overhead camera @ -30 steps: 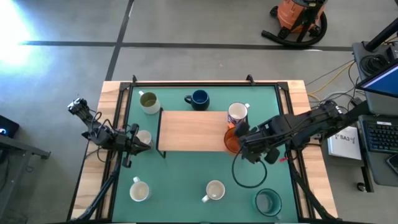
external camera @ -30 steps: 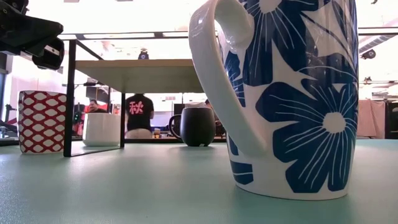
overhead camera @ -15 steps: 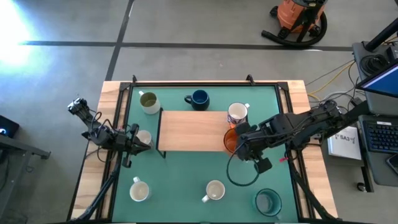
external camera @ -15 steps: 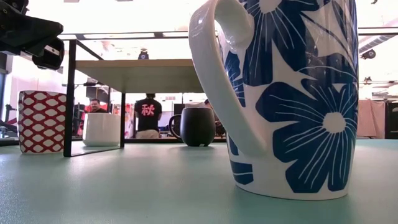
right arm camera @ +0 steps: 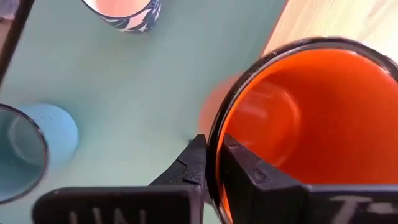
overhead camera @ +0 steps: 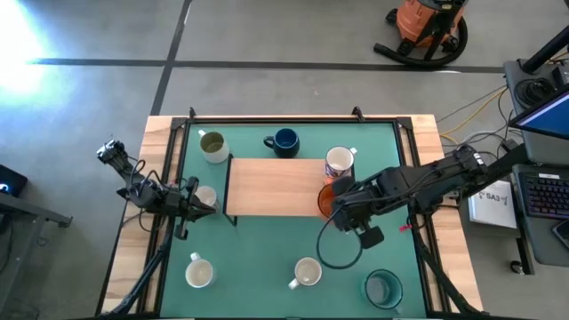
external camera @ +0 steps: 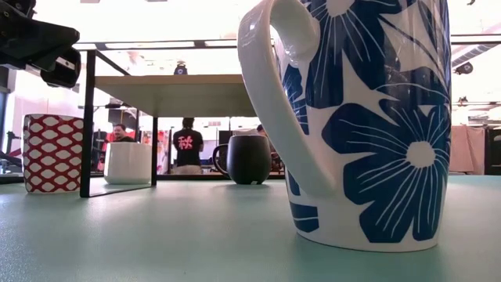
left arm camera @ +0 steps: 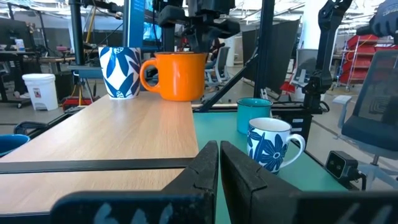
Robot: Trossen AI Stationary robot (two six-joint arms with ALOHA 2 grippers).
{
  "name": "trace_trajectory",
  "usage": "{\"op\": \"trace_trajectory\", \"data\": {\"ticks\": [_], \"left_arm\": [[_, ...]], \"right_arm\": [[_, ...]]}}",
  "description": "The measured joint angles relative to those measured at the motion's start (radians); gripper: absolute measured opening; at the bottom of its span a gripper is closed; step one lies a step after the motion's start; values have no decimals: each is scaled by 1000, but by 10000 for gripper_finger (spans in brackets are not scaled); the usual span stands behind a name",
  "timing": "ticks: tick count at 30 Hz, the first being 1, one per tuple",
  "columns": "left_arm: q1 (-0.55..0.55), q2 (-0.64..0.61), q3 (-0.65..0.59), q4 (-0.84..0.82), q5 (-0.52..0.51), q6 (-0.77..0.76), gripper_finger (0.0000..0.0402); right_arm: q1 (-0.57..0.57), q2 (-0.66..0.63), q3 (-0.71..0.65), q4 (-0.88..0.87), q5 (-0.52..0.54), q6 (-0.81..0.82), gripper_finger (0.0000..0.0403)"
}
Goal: Place coffee mugs
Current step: Put the orange mug on the shelf
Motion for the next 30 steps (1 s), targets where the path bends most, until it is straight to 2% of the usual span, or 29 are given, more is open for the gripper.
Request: {"op": "trace_trajectory", "data": {"ticks": [10, 24, 30], "left_arm": [[0, 0, 0, 0, 0, 0, 0], [0, 0, 0, 0, 0, 0, 0], [0, 0, 0, 0, 0, 0, 0]], "right_arm": [[0, -18, 1, -64, -12, -106, 19], [0, -19, -1, -127, 86, -218, 22], [-3, -19, -2, -128, 91, -273, 23]]}}
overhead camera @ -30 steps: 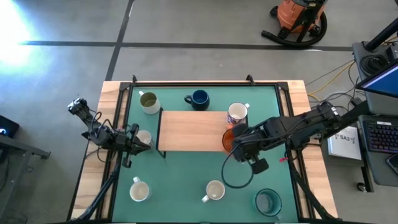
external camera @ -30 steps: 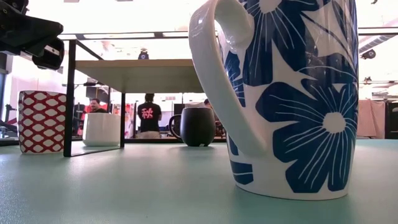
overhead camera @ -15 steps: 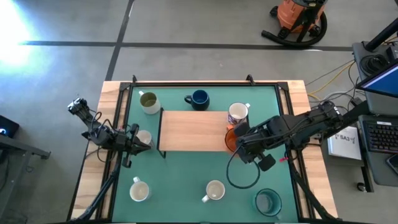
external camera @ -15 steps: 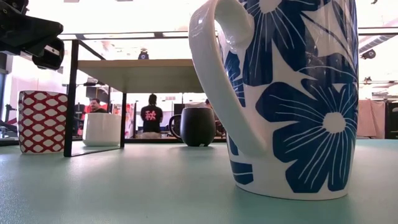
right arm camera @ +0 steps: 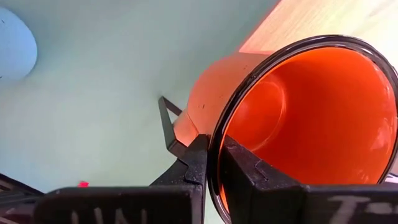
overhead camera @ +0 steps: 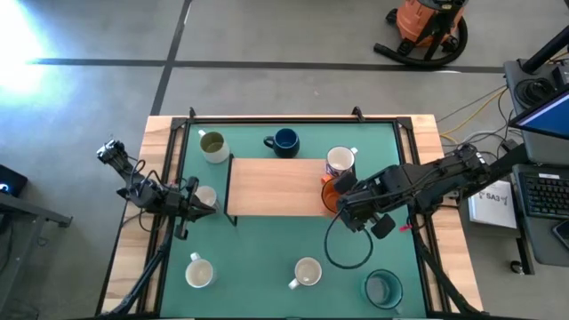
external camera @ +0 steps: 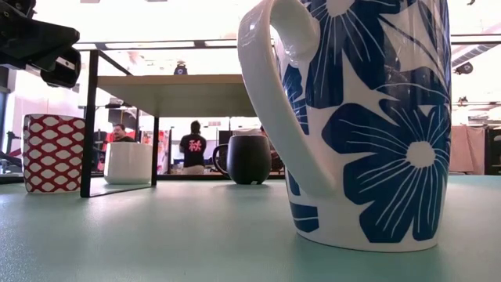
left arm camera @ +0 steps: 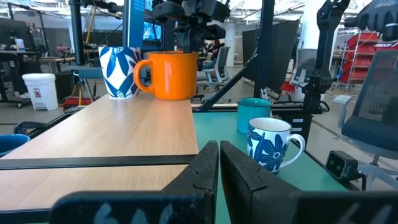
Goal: Place coffee mugs
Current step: Put the orange mug on the shelf
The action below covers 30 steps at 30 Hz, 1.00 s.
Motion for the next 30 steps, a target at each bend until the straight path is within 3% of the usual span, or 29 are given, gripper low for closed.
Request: {"op": "trace_trajectory", "data": {"ticks": [30], "left_arm": [[0, 0, 0, 0, 0, 0, 0]], "right_arm": [[-13, 24, 33, -24, 10, -19, 23]]}}
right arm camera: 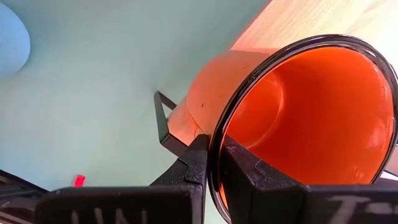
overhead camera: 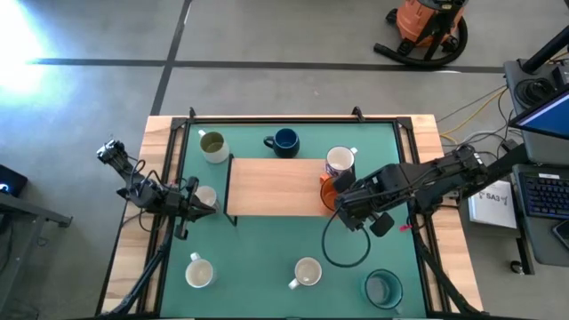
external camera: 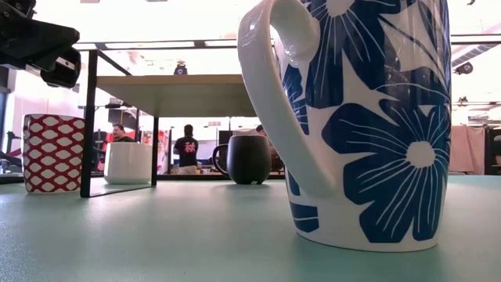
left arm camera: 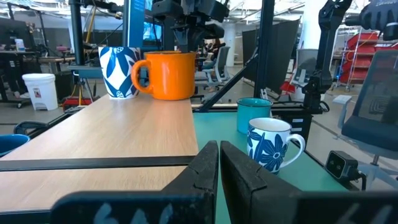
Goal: Place coffee mugs
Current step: Put the orange mug on the shelf, then put the blue mug on the shelf
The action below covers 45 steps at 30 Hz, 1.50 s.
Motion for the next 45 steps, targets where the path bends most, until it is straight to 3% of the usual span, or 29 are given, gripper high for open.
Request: {"op": "trace_trajectory", "data": {"ticks": [15, 28, 39, 45], "left_arm": [[0, 0, 0, 0, 0, 0, 0], [0, 0, 0, 0, 0, 0, 0], [0, 0, 0, 0, 0, 0, 0], [0, 0, 0, 0, 0, 0, 0]], "right_arm": [[0, 0, 2, 14, -18, 61, 27], [3, -13, 4, 22, -19, 144, 111], [23, -16, 145, 51, -18, 247, 126], [33, -17, 211, 200, -10, 348, 116]]}}
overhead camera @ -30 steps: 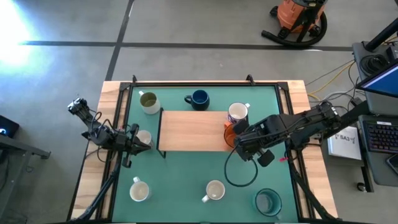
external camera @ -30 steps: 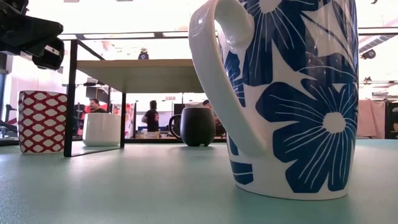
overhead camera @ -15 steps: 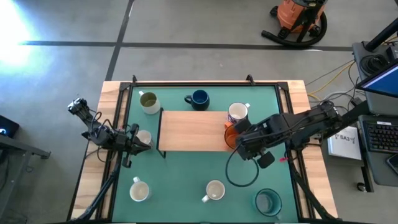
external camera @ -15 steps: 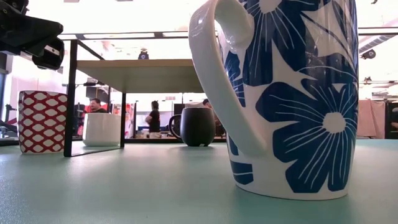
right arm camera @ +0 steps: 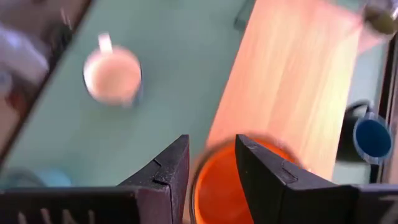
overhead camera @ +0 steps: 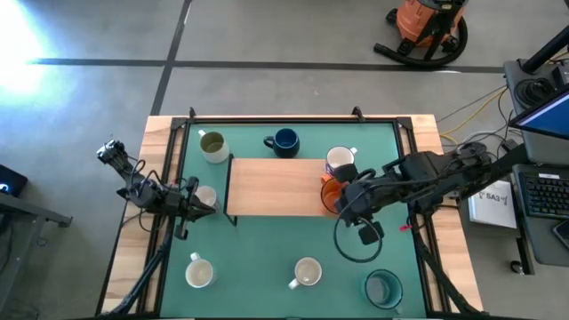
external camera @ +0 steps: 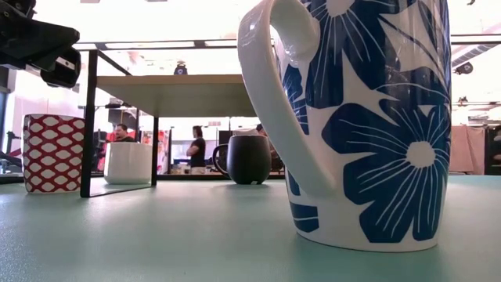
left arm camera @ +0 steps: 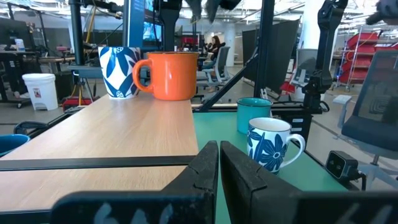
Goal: Place coffee mugs
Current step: Put the blue mug on the shelf
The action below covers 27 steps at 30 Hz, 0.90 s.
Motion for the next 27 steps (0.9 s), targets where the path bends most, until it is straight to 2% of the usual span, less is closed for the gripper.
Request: {"op": "trace_trajectory", "data": {"ticks": [11, 14, 19, 27], "left_arm": [[0, 0, 0, 0, 0, 0, 0], [0, 0, 0, 0, 0, 0, 0], [0, 0, 0, 0, 0, 0, 0], [0, 0, 0, 0, 0, 0, 0]], "right_arm": [[22, 6, -70, 585, -9, 178, 111], [28, 7, -94, 700, -8, 202, 116], [35, 7, -98, 733, -8, 238, 126], [49, 18, -99, 778, -1, 163, 134]]}}
